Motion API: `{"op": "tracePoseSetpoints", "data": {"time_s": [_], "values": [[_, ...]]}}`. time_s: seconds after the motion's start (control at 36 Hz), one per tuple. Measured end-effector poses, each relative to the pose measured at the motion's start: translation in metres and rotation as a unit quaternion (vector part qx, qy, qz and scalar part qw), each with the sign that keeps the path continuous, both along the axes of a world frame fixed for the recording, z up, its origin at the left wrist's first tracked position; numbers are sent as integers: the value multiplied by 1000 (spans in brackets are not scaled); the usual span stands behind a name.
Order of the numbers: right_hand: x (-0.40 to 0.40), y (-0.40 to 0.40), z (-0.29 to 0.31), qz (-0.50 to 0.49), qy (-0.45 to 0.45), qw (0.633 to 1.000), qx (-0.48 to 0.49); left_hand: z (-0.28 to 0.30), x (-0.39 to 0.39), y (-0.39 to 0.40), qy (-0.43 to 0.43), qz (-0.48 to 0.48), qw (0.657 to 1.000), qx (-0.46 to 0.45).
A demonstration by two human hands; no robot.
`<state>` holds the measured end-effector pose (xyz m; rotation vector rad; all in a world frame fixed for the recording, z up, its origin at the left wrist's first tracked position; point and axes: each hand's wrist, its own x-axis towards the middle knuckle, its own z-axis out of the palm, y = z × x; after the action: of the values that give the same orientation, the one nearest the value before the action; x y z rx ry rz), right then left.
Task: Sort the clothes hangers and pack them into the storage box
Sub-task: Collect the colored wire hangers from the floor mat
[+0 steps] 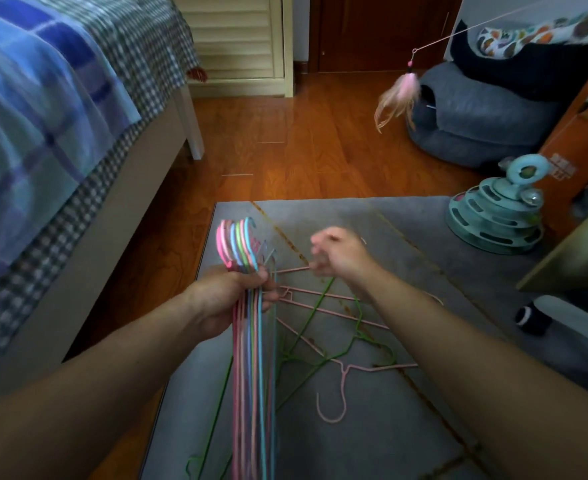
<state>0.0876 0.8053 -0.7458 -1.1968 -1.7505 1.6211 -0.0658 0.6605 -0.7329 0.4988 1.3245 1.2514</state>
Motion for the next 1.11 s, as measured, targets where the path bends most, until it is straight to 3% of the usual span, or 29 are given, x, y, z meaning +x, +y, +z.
{"op": "tracePoseSetpoints", "data": {"time_s": [0.06, 0.11, 0.25, 0.36, 0.47, 0.56, 0.64, 0.78, 0.86, 0.94, 1.11], "values": [[14, 10, -48, 67, -173, 979, 89, -1, -5, -4, -1, 8, 1000, -1], [31, 0, -88, 173, -329, 921, 115, -2, -11, -9, 0, 31, 1000, -3], [78, -28, -141, 192, -489, 828, 196, 1, -19, -16, 41, 57, 998, 0], [98, -37, -156, 212, -543, 788, 199, -1, -26, -18, 75, 121, 989, -27], [86, -40, -147, 201, -521, 773, 301, -7, -36, -20, 96, 171, 979, -61], [66, -55, -145, 291, -464, 746, 380, -11, -41, -21, 96, 184, 976, -70], [48, -75, -154, 329, -480, 720, 378, -15, -42, -22, 85, 196, 974, -76], [38, -82, -181, 264, -511, 715, 397, -17, -50, -29, 81, 188, 974, -93], [39, -73, -177, 232, -459, 743, 428, -12, -58, -32, 92, 191, 974, -84], [31, -64, -134, 196, -346, 822, 407, -10, -69, -34, 107, 205, 969, -83], [-5, -30, -54, 158, -181, 905, 352, -10, -81, -37, 138, 215, 963, -89]]}}
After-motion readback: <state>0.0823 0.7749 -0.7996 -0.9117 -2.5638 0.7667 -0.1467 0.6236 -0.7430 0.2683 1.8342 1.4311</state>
